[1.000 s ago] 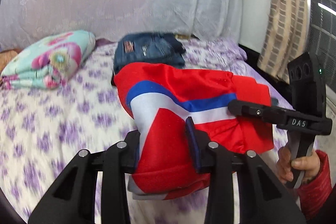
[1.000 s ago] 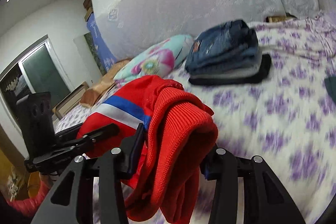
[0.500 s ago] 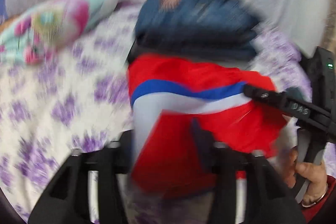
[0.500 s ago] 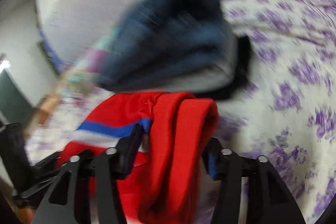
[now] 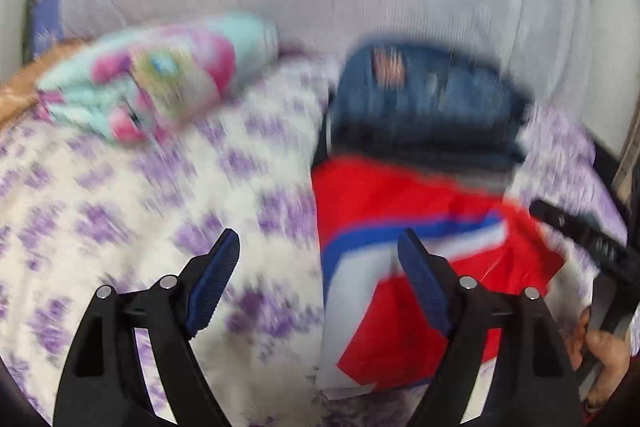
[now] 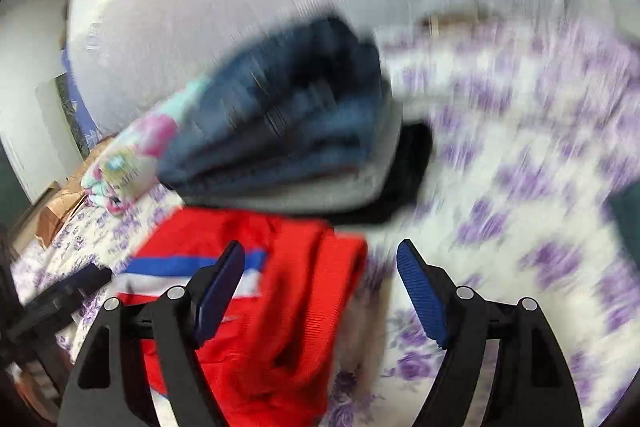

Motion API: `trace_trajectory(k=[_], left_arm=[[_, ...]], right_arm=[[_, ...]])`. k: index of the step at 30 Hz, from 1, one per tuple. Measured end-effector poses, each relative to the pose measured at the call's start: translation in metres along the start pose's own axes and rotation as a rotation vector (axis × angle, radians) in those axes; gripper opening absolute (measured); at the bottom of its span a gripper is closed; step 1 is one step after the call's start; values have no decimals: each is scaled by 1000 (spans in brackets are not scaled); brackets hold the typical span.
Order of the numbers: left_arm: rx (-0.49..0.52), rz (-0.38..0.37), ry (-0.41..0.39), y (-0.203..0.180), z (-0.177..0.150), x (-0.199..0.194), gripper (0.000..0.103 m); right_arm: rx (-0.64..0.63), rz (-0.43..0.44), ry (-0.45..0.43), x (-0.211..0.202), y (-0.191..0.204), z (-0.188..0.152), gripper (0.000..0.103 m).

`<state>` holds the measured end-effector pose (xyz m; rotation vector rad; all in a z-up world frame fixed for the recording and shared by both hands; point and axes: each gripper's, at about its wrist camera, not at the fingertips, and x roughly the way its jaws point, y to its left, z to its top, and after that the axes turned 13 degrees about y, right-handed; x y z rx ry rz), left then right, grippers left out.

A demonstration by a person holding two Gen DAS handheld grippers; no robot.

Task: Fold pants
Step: 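Carry the red pants bundle with the right gripper beside the jeans stack, then open the right gripper and release the red pants on the bed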

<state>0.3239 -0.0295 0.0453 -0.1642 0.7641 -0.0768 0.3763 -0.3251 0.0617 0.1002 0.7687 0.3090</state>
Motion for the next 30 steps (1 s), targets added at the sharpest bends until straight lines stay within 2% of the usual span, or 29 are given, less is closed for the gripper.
trace_trajectory(k=[1,2,3,4,6,8,9,11,14,15,18,20,22,23,24,28,30], left_arm=[[5,-10,-61,-1,0,-15,79],[16,-17,-82,-3,0,-21,82],[36,-24,-93,-9,0,-24,89],[72,-19,-74,-16,-1,-20,91],[153,9,11,-32,-5,1,91],[237,75,170,-47,-15,42,92],[266,84,263,-51,-17,62,94],[222,58,264,-43,-11,60,99],[186,27,279,-36,-10,60,99],[188,35,269,-36,-10,59,99],[230,113,192,-45,-12,46,99],[261,159,138,-49,-13,38,99],[266,177,107,-51,-15,32,99],[263,178,101,-52,-14,30,99],[257,177,105,-50,-13,31,99],[238,161,150,-45,-10,39,99],[225,147,150,-42,-10,39,99]], right_arm=[[-39,-11,-52,-13,9,0,90],[-68,-16,-76,-19,16,-1,95],[-102,-17,-72,-19,24,-2,99],[-112,-16,-40,-13,26,-2,99],[-109,-10,63,13,27,-8,99],[-68,-39,260,58,16,-20,99],[-13,-6,367,74,5,-19,99],[56,49,332,70,-9,-16,98],[86,15,228,50,-14,-14,99],[70,-16,170,39,-11,-14,99],[-2,-71,106,23,5,-17,99],[-65,-150,134,25,18,-22,99],[-92,-227,237,38,22,-28,99],[-88,-239,289,44,19,-30,99],[-79,-234,317,48,18,-31,99],[-20,-162,329,50,3,-31,100],[1,-146,299,46,-2,-31,99]])
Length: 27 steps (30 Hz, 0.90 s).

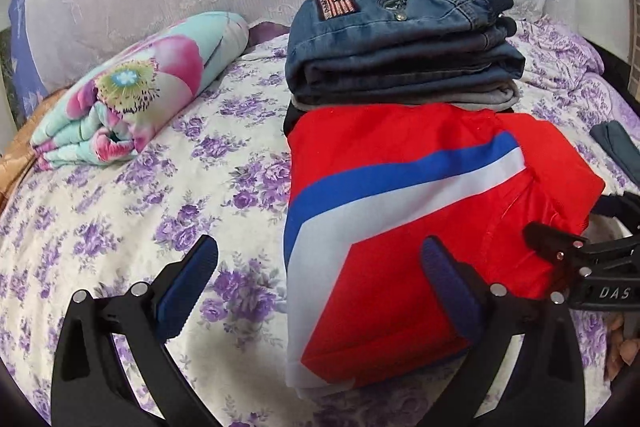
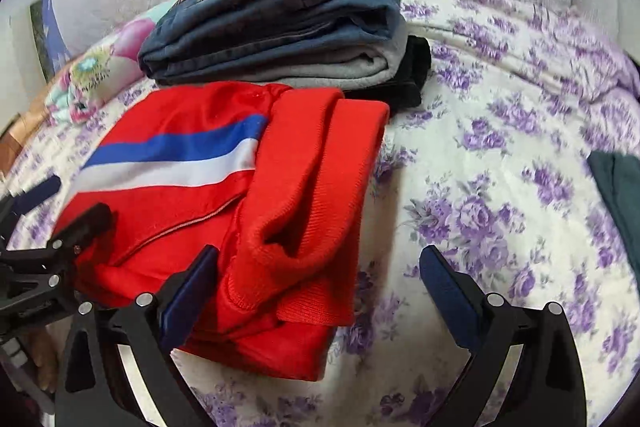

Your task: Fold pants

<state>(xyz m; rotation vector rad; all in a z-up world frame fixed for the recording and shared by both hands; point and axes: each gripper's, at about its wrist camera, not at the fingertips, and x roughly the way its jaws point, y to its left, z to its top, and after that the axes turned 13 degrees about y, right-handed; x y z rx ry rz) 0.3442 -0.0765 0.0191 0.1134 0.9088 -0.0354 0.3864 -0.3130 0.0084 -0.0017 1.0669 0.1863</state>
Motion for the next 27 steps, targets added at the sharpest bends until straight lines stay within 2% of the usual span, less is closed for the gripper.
trace_trajectory(k=[3,5,8,9,13,21,27], left_arm=[[-9,2,-17,1,-2,-2,99],[-15,5,-38,1,-5,-6,99],[-17,14,-59,2,-8,-13,99],[-8,14,-48,0,-10,-12,99],[47,18,21,-7,-15,-4,99],[64,97,-64,-11,-40,-34,99],[62,110,-99,-11,-53,-50,99]], right_arm=[[6,-44,-119,-21,6,-12,99],[-18,-84,-152,-29,15,-19,100],[-72,-173,-16,-9,28,-18,100],[-79,-180,-5,-7,29,-18,99],[-71,-179,-33,-13,27,-24,100],[-61,-211,-151,-42,35,-49,99],[-112,-242,-182,-55,51,-63,99]])
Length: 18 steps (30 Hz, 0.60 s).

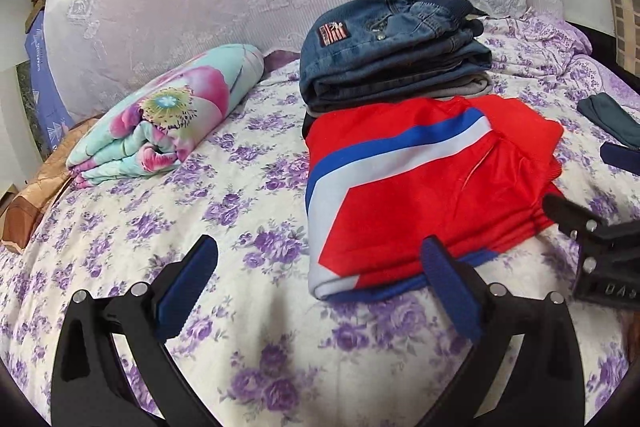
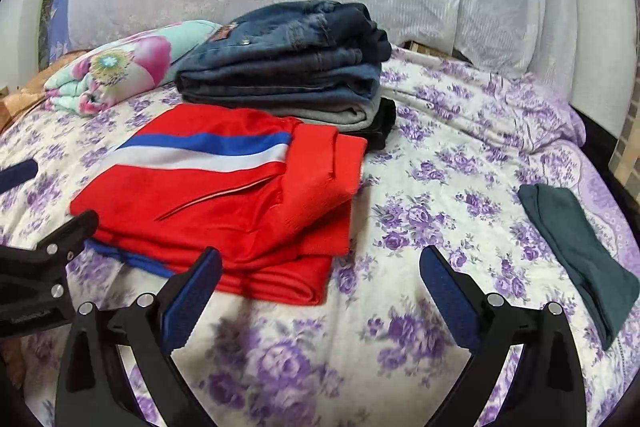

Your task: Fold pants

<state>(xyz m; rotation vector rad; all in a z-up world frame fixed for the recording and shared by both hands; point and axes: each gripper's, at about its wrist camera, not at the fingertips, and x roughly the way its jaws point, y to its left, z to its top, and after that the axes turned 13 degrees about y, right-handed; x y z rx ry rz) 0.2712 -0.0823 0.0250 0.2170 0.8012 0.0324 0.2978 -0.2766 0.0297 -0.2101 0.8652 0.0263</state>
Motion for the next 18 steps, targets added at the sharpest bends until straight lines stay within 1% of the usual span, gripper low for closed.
trace_trajectory(k=[3,6,11,15,18], left_arm=[[3,2,-3,-1,-1,-3,99],[10,7,0,-3,-1,-2,99],[19,4,3,-4,0,-2,99],[33,-11,1,-6,0,-4,99],[40,-25,2,-8,0,-6,99]], right_arm=[[-19,-35,-9,-4,6,-3,99],[-22,-103,-19,-6,10,-3,99],[4,-76,-39,-11,3,-4,99],[16,-43,-17,-7,-1,-3,99],[12,-40,-12,-6,0,-3,99]])
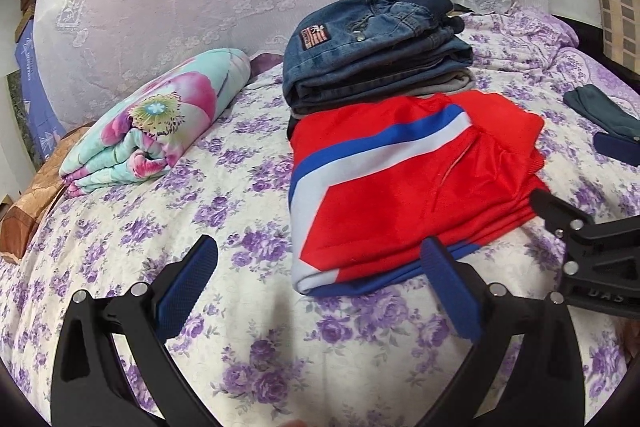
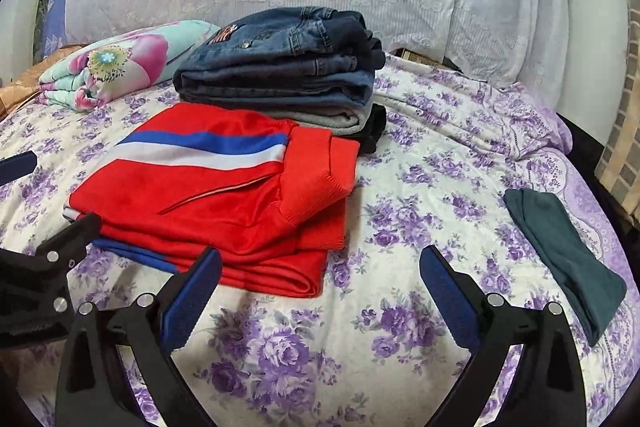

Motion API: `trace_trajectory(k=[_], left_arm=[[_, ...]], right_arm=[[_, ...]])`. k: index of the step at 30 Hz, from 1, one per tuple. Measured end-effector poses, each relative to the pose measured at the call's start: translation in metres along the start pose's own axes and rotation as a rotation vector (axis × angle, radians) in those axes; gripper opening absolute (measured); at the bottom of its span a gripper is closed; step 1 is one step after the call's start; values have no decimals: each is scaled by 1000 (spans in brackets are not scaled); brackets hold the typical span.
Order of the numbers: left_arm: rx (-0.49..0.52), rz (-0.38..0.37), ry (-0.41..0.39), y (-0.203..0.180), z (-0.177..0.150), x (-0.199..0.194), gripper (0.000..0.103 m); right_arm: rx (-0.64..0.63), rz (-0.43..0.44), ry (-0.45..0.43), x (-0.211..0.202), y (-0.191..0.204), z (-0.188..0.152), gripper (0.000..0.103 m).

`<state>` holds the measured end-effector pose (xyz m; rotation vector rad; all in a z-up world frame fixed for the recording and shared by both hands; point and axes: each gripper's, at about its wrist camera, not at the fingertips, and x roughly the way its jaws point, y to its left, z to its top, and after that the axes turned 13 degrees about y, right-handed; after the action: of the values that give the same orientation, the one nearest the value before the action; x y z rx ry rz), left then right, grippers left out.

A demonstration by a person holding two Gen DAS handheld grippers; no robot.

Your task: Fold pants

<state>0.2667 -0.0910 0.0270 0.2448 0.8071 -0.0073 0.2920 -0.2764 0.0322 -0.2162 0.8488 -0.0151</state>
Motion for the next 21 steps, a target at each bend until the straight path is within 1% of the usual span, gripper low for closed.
trace_trajectory(k=[4,8,9,11,13,16,18,21], left_arm=[[-1,-22,4,-1,0,-2,99],[-7,-101,13,2,0,-3,99],[-16,-109,-9,4,-2,-5,99],[-32,-100,-52,7,-4,-10,99],[-44,-89,-72,9,-3,-14,99],[-48,-91,-44,10,-1,-10,99],[-57,-76,-19,11,0,-5,99],[-63,-91,-17,13,0,-5,99]], right_arm=[[-11,-2,-9,0,3,0,99],[-15,-5,-9,0,4,0,99],[-15,-5,-9,0,4,0,99],[-14,-5,-8,0,4,0,99],[-14,-6,-8,0,4,0,99],[-12,-5,-11,-1,3,0,99],[-10,-5,-10,-1,4,0,99],[-6,-5,-6,-1,3,-1,99]])
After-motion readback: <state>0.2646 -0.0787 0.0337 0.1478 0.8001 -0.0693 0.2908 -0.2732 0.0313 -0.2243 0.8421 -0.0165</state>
